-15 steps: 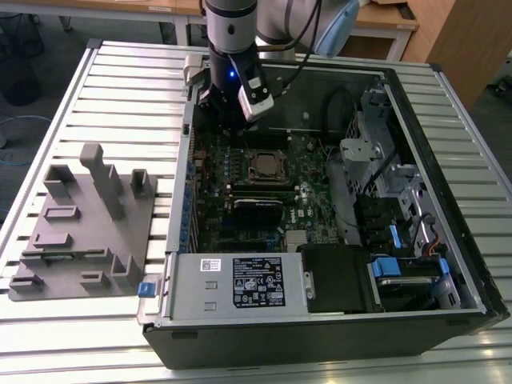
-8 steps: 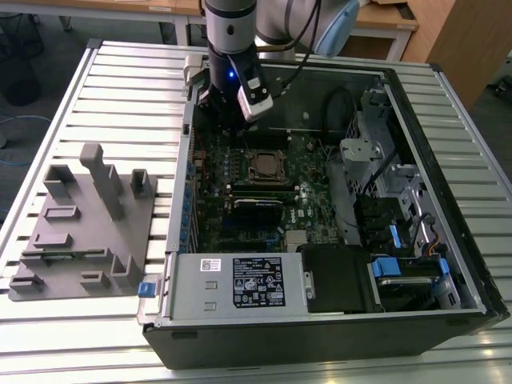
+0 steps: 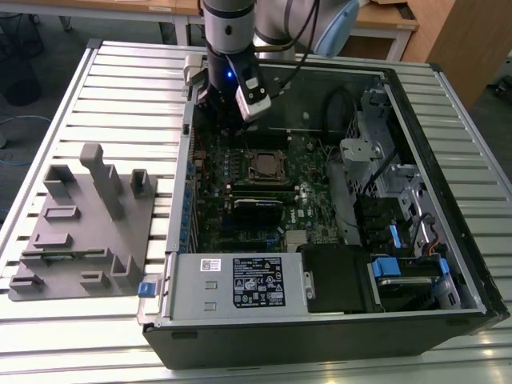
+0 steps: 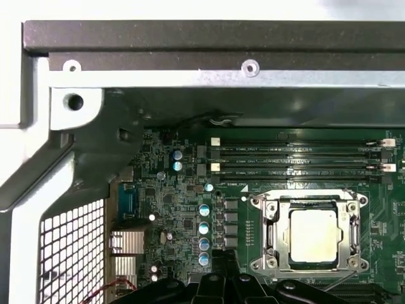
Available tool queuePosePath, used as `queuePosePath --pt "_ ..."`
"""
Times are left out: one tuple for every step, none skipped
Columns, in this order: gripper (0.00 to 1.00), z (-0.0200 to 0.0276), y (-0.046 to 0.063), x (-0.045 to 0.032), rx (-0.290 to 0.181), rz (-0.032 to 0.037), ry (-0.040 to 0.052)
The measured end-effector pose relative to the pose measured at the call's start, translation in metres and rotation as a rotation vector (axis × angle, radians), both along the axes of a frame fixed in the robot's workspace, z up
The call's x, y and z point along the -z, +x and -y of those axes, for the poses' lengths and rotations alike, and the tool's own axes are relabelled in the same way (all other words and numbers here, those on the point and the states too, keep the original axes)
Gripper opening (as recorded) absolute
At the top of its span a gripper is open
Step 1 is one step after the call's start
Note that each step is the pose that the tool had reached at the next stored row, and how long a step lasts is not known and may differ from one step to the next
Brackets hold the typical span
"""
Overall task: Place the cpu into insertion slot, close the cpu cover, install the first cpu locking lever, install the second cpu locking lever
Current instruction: 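Install the first cpu locking lever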
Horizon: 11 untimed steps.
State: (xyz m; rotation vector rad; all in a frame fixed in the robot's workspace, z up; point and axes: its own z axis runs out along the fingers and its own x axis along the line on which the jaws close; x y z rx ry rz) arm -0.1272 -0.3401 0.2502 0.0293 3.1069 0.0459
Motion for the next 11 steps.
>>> queuePosePath --pt "0.10 -0.0010 -0.0003 0.0001 0.000 0.0000 0.0000" --pt "0.10 -0.0023 -0.0004 0.0002 0.000 -0.0001 -0.0001" --pt "0.10 -0.0035 -0.0004 0.0002 0.001 -0.0001 -0.0001" --pt "0.10 -0.0042 -0.0004 0.0003 0.001 0.0000 0.0000" --pt "0.10 -0.0045 -0.0004 0.0002 0.002 -0.0001 -0.0001" --pt "0.10 -0.0047 -0.0004 0.0002 0.002 -0.0001 0.0000" --pt "0.10 -0.0049 -0.0004 0.0002 0.002 -0.0001 -0.0001" --pt "0.10 -0.0052 -0.0004 0.0001 0.003 -0.0001 0.0000" --pt "0.10 -0.0055 -0.0005 -0.0001 0.003 -0.0001 -0.0001" --pt "0.10 -0.0058 -0.0004 -0.0002 0.003 0.0000 0.0000" --pt "0.10 -0.0062 -0.0004 -0.0004 0.003 -0.0001 0.0004"
